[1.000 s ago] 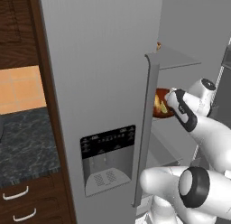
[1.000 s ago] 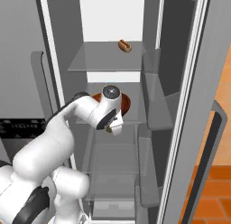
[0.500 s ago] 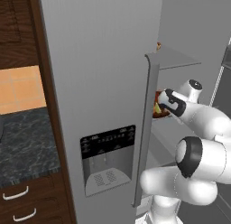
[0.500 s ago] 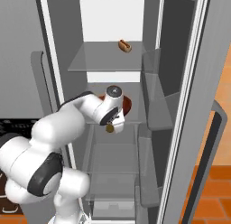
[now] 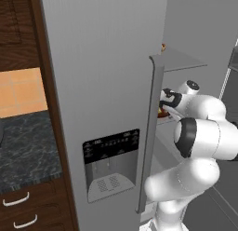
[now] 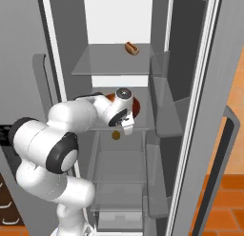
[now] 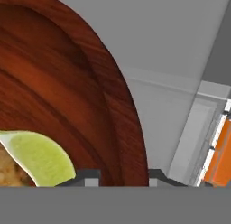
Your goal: Pick the chicken drumstick and lemon wedge from their plates and place them in the bowl. Then put the bowl in the fridge.
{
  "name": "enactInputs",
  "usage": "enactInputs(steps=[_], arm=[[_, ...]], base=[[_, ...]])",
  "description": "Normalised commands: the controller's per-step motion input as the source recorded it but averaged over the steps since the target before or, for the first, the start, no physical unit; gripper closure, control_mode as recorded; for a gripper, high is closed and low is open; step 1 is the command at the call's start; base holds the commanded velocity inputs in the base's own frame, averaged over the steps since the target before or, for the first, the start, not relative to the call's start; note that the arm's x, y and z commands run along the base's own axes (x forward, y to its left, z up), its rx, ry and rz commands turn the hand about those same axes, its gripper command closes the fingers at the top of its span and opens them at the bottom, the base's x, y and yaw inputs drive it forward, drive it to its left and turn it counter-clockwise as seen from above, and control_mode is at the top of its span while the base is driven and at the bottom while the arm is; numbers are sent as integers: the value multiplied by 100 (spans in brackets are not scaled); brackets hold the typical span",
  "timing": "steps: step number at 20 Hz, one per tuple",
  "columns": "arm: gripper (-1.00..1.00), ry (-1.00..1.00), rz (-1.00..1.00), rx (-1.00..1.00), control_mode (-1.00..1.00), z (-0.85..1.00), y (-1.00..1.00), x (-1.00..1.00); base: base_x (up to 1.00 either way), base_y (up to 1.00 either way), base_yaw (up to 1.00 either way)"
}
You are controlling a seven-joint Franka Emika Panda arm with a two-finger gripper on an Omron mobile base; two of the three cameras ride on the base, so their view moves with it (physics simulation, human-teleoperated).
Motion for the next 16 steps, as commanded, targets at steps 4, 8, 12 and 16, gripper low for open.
enactInputs(steps=[4, 8, 12, 16], arm=[[-100, 0, 0, 0, -100, -1, 1, 27], [-100, -20, 0, 0, -100, 3, 0, -4], [-100, -22, -3, 0, -100, 22, 4, -39], [-100, -35, 0, 0, -100, 46, 1, -79]], base=[[0, 0, 0], [0, 0, 0], [0, 0, 0], [0, 0, 0]])
